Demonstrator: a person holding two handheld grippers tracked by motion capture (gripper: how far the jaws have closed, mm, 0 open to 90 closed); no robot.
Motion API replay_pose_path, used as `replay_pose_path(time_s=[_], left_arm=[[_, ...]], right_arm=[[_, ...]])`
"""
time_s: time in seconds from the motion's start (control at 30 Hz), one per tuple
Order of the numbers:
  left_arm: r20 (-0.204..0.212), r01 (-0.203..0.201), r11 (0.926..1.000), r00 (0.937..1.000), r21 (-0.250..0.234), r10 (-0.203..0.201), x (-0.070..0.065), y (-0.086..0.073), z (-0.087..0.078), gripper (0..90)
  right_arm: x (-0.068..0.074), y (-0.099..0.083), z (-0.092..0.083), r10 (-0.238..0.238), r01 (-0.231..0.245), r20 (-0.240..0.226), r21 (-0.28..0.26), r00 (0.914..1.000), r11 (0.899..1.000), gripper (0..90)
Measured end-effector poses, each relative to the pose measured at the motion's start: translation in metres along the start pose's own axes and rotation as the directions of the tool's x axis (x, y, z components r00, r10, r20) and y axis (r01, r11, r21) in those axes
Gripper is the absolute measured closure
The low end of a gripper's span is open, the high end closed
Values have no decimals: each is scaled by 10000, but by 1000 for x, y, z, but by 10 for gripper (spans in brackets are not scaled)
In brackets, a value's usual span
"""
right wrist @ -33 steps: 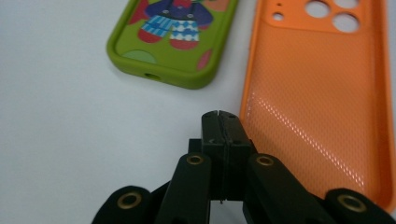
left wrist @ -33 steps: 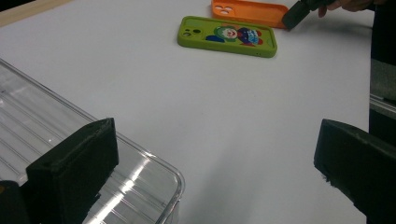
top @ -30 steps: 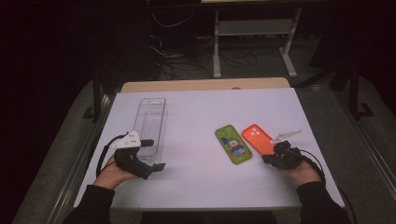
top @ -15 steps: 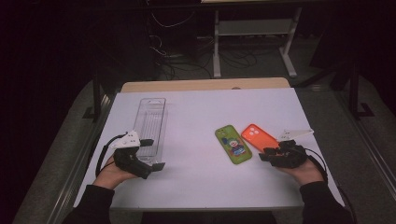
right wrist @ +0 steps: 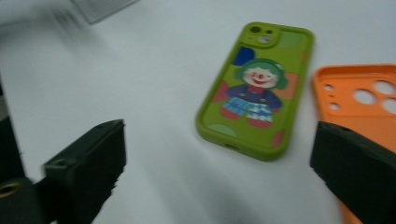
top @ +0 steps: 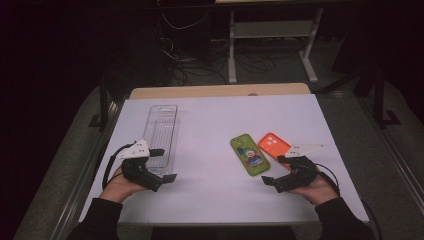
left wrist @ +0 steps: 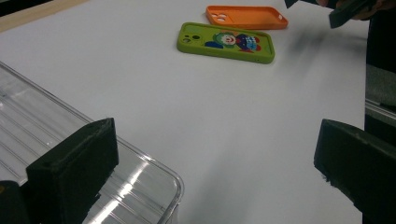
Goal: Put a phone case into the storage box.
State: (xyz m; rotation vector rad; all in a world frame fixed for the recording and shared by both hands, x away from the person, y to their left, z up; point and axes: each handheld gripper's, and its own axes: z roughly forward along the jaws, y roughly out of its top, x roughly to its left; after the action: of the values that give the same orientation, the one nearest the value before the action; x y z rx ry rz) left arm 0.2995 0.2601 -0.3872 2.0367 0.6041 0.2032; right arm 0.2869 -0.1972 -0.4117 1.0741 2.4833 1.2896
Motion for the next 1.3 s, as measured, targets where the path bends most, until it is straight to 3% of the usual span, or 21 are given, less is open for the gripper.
replay_pose_path(time_s=[0.2, 0.53, 0.67, 0.87, 1.3], left_arm=[[18, -2, 10000, 10000, 7, 2, 0, 0, 0, 0], [65, -31, 9999, 10000, 121, 30, 0, 0, 1, 0], [43, 38, 9999, 10000, 143, -38, -1, 1, 1, 0], [57, -11, 9998, 10000, 187, 10, -1, 1, 3, 0], [135, -168, 9995, 9998, 257, 164, -2, 1, 5, 0]], right_arm=[[8, 3, 4, -503, 503, -165, 6, 9986, 9987, 0], [8, 5, 3, -467, 468, -25, 126, 9989, 9988, 0], [6, 10, 3, -659, 656, 118, 259, 9978, 9975, 0], [0, 23, 2, -590, 573, 247, 657, 9980, 9962, 0], [-23, 51, -5, -287, 258, 376, 760, 9989, 9968, 0]])
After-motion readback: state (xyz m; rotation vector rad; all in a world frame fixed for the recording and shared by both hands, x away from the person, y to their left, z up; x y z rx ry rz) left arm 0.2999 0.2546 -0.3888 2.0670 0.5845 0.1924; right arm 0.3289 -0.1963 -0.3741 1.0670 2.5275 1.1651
